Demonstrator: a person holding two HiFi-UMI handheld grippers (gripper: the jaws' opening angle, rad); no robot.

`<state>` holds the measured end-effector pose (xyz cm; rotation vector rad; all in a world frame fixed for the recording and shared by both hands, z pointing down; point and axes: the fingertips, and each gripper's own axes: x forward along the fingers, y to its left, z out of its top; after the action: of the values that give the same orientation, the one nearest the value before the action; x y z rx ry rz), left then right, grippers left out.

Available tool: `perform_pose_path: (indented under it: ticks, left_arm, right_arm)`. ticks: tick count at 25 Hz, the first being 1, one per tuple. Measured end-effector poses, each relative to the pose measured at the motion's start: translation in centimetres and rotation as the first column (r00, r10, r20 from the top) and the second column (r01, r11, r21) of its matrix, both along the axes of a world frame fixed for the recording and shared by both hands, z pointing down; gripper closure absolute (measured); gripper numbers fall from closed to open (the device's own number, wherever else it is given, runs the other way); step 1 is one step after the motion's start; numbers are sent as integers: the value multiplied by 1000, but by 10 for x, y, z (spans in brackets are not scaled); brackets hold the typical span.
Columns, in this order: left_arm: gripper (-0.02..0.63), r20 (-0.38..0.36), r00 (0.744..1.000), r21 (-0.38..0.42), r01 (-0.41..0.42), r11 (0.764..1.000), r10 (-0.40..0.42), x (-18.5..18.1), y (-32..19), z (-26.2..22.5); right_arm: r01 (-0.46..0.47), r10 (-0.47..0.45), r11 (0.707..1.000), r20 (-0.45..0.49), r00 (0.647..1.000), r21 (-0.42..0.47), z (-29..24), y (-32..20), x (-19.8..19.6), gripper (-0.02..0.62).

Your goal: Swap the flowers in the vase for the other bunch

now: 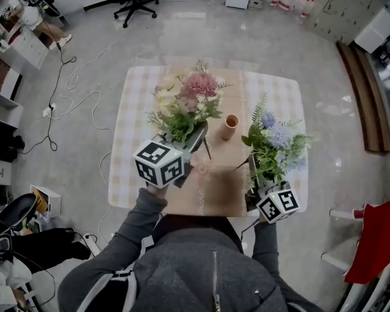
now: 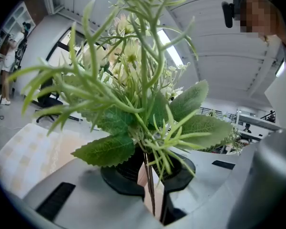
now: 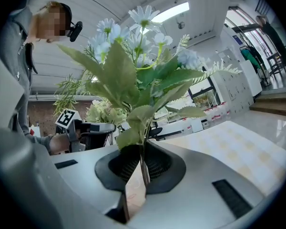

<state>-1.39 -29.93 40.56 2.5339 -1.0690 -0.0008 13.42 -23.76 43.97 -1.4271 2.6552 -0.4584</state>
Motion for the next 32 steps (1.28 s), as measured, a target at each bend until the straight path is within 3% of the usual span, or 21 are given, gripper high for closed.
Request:
perform_pose_path:
  ticks: [4,13,23,32]
  left_arm:
    - [561,11,1000,10,-16,1000,16,0,-11,-14]
    - [560,28,998,115,-56,992,53,10,-31,-61]
    - [560,15,997,237,-83,968,82,29,-53,-106]
    - [560,48,994,251,-110,962,101,58,-65,-88]
  right_arm:
    - [-7,7,1000,3,1000,-8,2,2,2,566]
    - [-36,37,999,24,999,-15,3,5,8,566]
    - [-42,42,999,31,999,-21,3,5,7,566]
    - [-51,52,998,36,998,-22,2,8,12,566]
